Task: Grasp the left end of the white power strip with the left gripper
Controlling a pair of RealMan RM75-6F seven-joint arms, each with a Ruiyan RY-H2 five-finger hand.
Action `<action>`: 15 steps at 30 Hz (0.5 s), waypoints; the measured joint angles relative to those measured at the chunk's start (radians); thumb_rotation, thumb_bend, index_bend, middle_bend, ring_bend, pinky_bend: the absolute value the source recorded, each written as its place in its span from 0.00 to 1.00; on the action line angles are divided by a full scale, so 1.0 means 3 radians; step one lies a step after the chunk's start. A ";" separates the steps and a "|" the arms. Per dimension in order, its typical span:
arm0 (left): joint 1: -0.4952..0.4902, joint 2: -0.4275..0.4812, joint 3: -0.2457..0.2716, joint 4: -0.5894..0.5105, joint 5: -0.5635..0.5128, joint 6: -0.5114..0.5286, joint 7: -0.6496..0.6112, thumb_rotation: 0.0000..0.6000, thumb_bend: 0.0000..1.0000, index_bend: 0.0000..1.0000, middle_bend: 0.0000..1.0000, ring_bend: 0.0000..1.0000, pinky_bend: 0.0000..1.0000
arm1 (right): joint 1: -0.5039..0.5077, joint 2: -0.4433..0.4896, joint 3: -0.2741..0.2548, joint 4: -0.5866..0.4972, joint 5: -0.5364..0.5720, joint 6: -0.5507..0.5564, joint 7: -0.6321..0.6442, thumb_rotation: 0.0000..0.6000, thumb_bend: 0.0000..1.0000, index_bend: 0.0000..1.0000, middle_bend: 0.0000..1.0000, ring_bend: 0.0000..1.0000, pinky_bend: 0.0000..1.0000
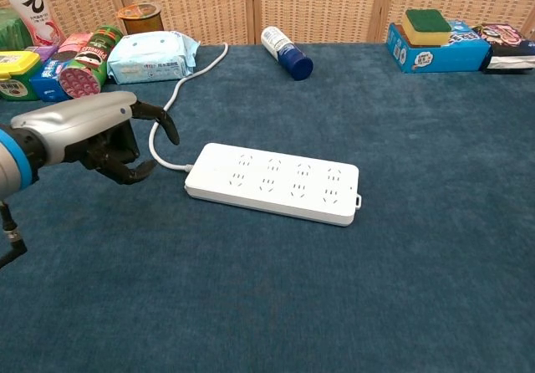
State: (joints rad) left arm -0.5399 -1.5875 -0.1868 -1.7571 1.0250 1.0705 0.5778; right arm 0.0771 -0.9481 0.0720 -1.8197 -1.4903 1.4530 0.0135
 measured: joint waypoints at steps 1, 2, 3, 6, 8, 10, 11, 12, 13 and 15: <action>-0.0028 -0.0033 -0.0001 0.0020 -0.0027 0.0005 0.0045 1.00 0.52 0.31 1.00 1.00 1.00 | 0.0001 0.0001 -0.0001 0.0001 0.0005 -0.0004 0.0003 1.00 0.00 0.06 0.02 0.01 0.00; -0.0063 -0.0076 -0.0003 0.0045 -0.0063 0.0013 0.0098 1.00 0.52 0.31 1.00 1.00 1.00 | 0.0000 0.0003 -0.0002 0.0004 0.0008 -0.0006 0.0006 1.00 0.00 0.06 0.02 0.01 0.00; -0.0086 -0.0105 -0.0004 0.0061 -0.0092 0.0019 0.0132 1.00 0.52 0.31 1.00 1.00 1.00 | 0.0000 0.0003 -0.0002 0.0005 0.0010 -0.0006 0.0008 1.00 0.00 0.06 0.02 0.01 0.00; -0.0156 -0.0189 -0.0008 0.0100 -0.0178 0.0040 0.0222 1.00 0.52 0.31 1.00 1.00 1.00 | 0.0000 0.0002 -0.0001 0.0007 0.0018 -0.0007 0.0008 1.00 0.00 0.06 0.02 0.01 0.00; -0.0198 -0.0234 -0.0009 0.0124 -0.0231 0.0049 0.0272 1.00 0.52 0.31 1.00 1.00 1.00 | 0.0005 -0.0002 -0.0003 0.0008 0.0022 -0.0021 -0.0001 1.00 0.00 0.06 0.02 0.01 0.00; -0.0231 -0.0266 -0.0011 0.0147 -0.0283 0.0047 0.0303 1.00 0.52 0.31 1.00 1.00 1.00 | 0.0013 -0.0008 -0.0005 0.0009 0.0029 -0.0038 -0.0017 1.00 0.00 0.06 0.02 0.01 0.00; -0.0253 -0.0285 -0.0012 0.0163 -0.0318 0.0048 0.0327 1.00 0.52 0.31 1.00 1.00 1.00 | 0.0017 -0.0012 -0.0006 0.0009 0.0032 -0.0045 -0.0027 1.00 0.00 0.06 0.02 0.01 0.00; -0.0270 -0.0299 -0.0012 0.0175 -0.0344 0.0049 0.0347 1.00 0.52 0.31 1.00 1.00 1.00 | 0.0019 -0.0014 -0.0007 0.0009 0.0034 -0.0047 -0.0031 1.00 0.00 0.06 0.02 0.01 0.00; -0.0285 -0.0313 -0.0011 0.0186 -0.0367 0.0049 0.0363 1.00 0.52 0.31 1.00 1.00 1.00 | 0.0020 -0.0016 -0.0007 0.0010 0.0035 -0.0049 -0.0036 1.00 0.00 0.06 0.02 0.01 0.00; -0.0317 -0.0339 -0.0011 0.0210 -0.0417 0.0048 0.0381 1.00 0.52 0.31 1.00 1.00 1.00 | 0.0023 -0.0019 -0.0006 0.0010 0.0042 -0.0052 -0.0040 1.00 0.00 0.06 0.02 0.01 0.00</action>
State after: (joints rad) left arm -0.6351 -1.6893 -0.1899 -1.6941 0.8999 1.0848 0.6920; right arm 0.0840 -0.9539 0.0702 -1.8166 -1.4778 1.4374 0.0016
